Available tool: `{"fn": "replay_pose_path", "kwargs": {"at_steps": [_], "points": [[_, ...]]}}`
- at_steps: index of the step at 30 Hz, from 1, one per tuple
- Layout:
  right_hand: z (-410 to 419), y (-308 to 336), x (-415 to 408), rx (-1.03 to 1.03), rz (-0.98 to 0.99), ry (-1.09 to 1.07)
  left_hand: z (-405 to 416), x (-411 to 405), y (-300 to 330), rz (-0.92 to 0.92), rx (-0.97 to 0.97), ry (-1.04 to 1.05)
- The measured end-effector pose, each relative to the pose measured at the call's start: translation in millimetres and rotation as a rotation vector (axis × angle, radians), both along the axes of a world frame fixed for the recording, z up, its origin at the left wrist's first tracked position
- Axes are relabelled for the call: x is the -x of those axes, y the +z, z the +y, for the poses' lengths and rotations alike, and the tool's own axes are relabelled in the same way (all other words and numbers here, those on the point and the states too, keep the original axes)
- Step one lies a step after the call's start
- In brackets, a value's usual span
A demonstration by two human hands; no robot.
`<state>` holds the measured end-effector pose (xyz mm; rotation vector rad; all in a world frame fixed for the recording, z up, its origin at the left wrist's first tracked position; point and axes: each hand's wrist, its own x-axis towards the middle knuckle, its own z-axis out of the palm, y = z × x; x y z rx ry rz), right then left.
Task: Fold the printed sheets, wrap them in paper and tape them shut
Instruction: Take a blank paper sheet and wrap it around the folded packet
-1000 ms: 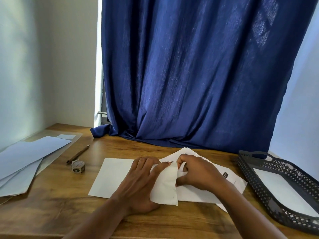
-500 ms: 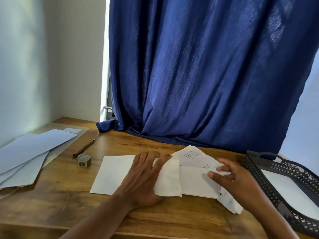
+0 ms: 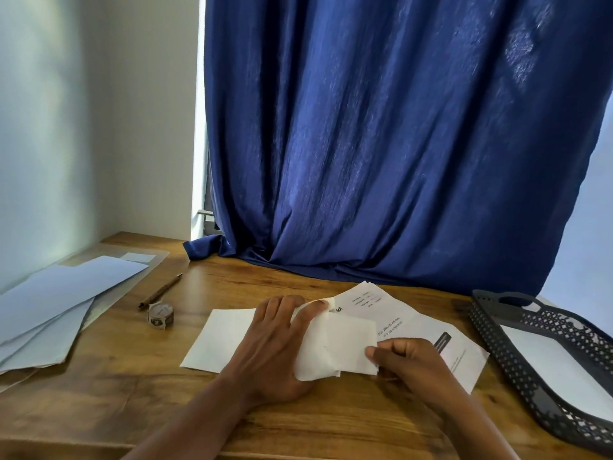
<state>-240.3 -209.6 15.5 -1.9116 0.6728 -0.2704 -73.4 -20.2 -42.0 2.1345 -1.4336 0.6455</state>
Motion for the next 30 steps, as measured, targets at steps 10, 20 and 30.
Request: {"fn": "replay_pose_path", "kwargs": {"at_steps": [10,20,30], "points": [[-5,6,9,-0.064,-0.053,-0.051,0,-1,-1,0.084,-0.086,0.006],[-6,-7,16,-0.046,-0.010,0.001,0,5,1,0.120,-0.190,-0.082],[2,-14,-3,-0.184,0.026,0.084,2,10,8,0.124,-0.169,-0.136]]}}
